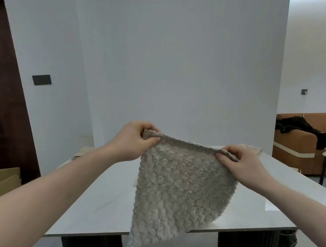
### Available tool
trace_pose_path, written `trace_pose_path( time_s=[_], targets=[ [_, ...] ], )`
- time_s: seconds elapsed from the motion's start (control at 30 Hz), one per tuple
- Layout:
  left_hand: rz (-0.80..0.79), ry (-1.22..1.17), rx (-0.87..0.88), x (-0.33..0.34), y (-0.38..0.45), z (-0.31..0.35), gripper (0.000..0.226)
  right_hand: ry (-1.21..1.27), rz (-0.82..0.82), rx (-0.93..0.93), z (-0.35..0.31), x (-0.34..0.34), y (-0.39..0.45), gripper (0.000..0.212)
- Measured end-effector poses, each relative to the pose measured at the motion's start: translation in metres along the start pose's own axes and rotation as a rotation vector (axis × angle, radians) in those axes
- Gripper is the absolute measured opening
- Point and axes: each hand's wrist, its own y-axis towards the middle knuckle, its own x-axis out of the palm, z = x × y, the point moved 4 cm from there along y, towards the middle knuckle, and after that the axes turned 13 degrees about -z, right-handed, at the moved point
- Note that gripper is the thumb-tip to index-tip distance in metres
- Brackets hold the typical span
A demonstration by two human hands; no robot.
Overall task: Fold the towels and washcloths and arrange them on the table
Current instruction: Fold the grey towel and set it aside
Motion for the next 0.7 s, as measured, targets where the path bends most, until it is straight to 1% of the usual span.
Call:
trace_pose_path(
  time_s=[0.03,0.13,0.27,0.3,0.4,0.5,0.7],
  targets=[
    [-0.009,-0.005,-0.015,0.001,-0.001,-0.005,0.003,0.023,-0.004,-0.006,0.001,-0.001,0.001,0.019],
    [-0.02,-0.004,-0.068,0.005,-0.002,-0.02,0.015,0.059,-0.009,0.001,0.004,-0.003,0.006,0.021],
    [-0.035,-0.03,-0.166,0.013,0.004,-0.038,0.035,0.049,0.01,0.053,0.018,0.0,0.021,0.021],
    [-0.042,-0.029,-0.193,0.017,0.006,-0.043,0.037,0.041,0.014,0.072,0.022,0.001,0.026,0.02],
    [-0.07,-0.029,-0.275,0.029,0.012,-0.062,0.032,0.023,0.006,0.128,0.034,0.009,0.039,0.017],
    [-0.064,-0.038,-0.333,0.044,0.022,-0.079,0.027,-0.008,-0.01,0.185,0.049,0.02,0.05,0.014],
    [-0.042,-0.025,-0.419,0.075,0.046,-0.114,0.019,-0.103,0.006,0.276,0.086,0.04,0.073,0.017]
  ],
)
